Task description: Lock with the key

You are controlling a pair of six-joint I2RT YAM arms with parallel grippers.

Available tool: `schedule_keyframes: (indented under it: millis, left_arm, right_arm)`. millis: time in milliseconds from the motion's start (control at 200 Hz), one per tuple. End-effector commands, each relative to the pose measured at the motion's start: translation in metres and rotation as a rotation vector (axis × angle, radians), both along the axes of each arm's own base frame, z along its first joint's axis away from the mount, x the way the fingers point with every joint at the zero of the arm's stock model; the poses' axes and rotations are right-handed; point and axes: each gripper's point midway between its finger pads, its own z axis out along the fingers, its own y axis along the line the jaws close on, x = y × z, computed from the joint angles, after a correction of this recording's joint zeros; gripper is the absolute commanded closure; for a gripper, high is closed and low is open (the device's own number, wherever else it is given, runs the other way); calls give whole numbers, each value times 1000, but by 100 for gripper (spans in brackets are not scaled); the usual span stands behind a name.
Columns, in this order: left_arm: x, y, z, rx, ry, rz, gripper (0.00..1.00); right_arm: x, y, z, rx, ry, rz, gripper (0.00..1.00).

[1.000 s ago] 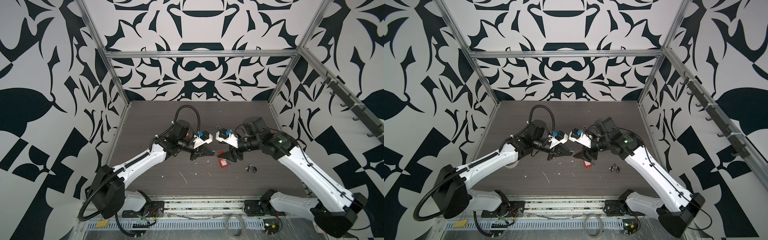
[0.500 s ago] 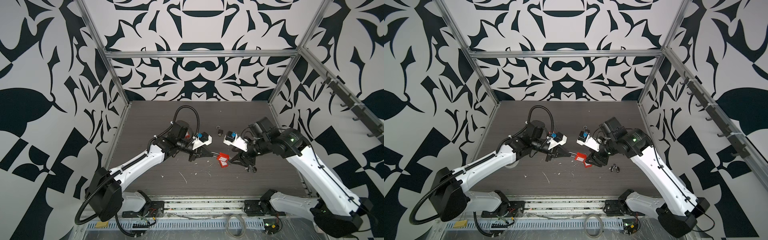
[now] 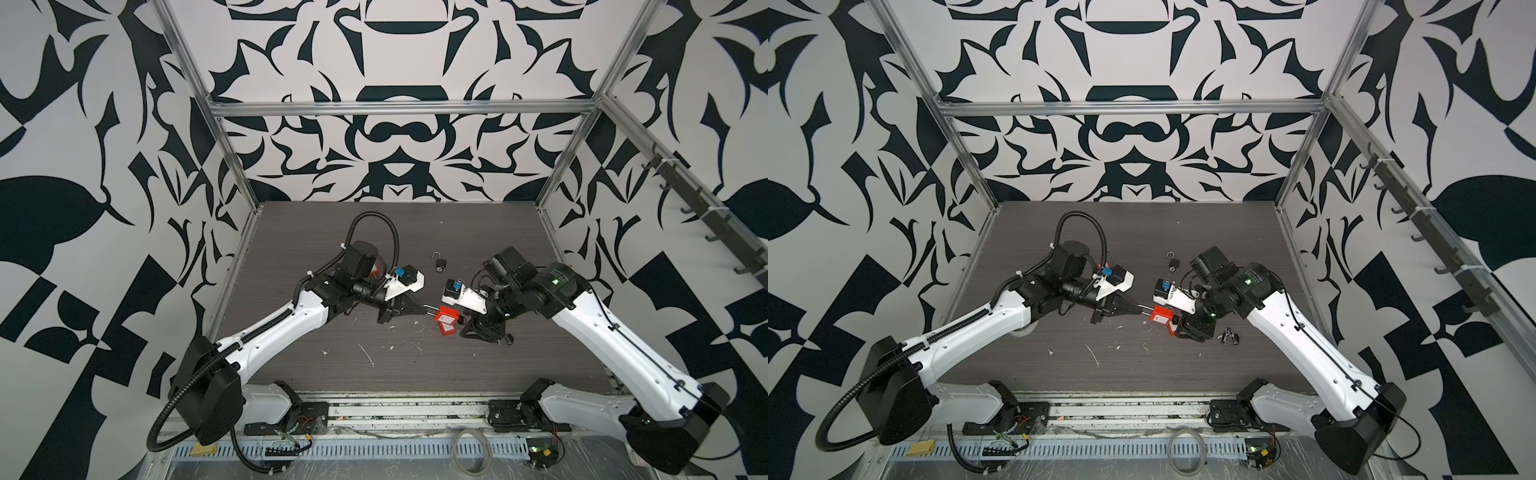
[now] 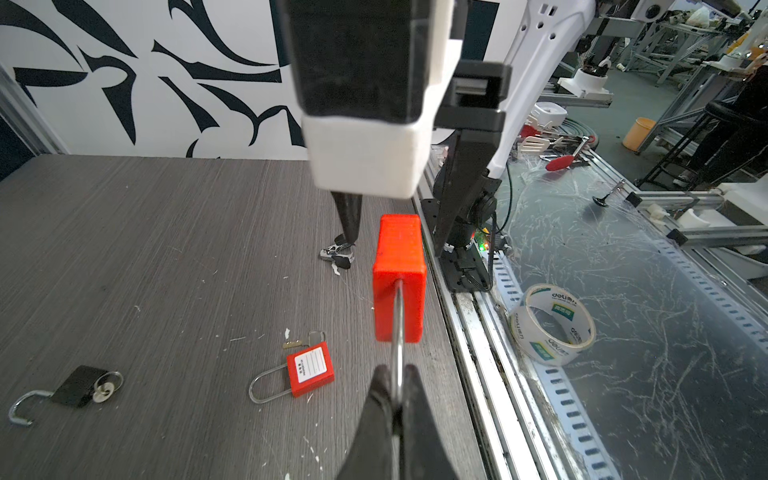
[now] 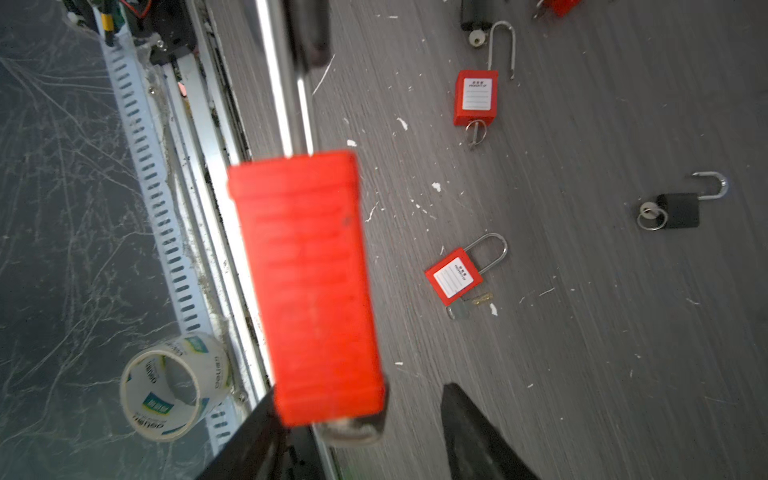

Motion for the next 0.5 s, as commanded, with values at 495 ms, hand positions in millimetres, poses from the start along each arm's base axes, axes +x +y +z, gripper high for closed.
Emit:
schedule_keyframes:
  millis: [495]
  left_arm:
    - [-6, -5, 8, -33, -1, -49, 100]
  right_arm:
    - [40, 7, 9, 94, -314, -36, 30]
